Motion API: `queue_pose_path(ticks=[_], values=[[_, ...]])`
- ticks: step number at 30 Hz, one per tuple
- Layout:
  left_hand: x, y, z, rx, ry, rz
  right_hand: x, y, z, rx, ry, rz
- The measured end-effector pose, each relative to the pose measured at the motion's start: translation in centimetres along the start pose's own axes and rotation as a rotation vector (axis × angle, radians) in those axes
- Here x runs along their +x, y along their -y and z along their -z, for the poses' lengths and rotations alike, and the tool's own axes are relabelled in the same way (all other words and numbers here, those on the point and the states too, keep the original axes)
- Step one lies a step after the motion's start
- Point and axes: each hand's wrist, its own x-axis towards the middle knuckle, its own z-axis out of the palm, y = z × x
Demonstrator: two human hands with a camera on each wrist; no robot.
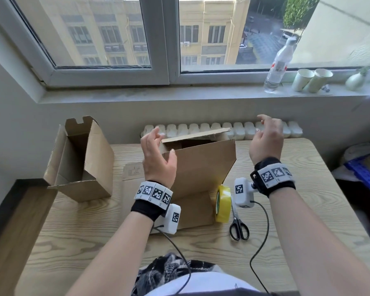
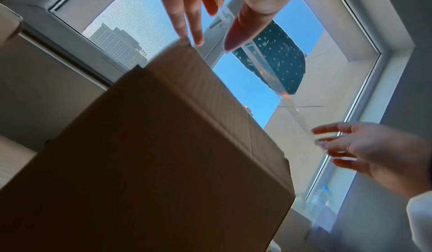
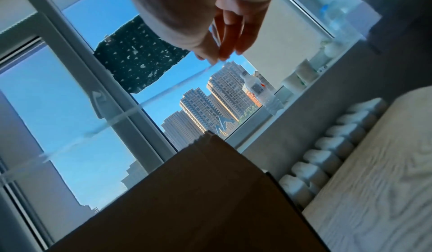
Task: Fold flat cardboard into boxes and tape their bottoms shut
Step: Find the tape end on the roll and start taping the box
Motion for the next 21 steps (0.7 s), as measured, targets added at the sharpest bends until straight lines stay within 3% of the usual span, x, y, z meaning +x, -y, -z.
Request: queue_pose_path(ticks=[5,9,15,21], values=[[0.2,1.1,-1.9,0.048,0.08,-0.047,0.6,0.2,-0.3,0.005,-0.052,0.016],[0.3,3.0,-2.3,0.033,0.104,-0.021,1.1,0.2,-1.7,0.122,-0.002,-0.007],[-0.1,4.8,-2.5,0.028,0.103,0.007,1.9,0.7,-5.3,0.415,0.058,-0.281],[-0.1,6.1,-2.3,0.005,0.056,0.096,0.4,0.1,-8.4,0.513,0.184,-0.47]])
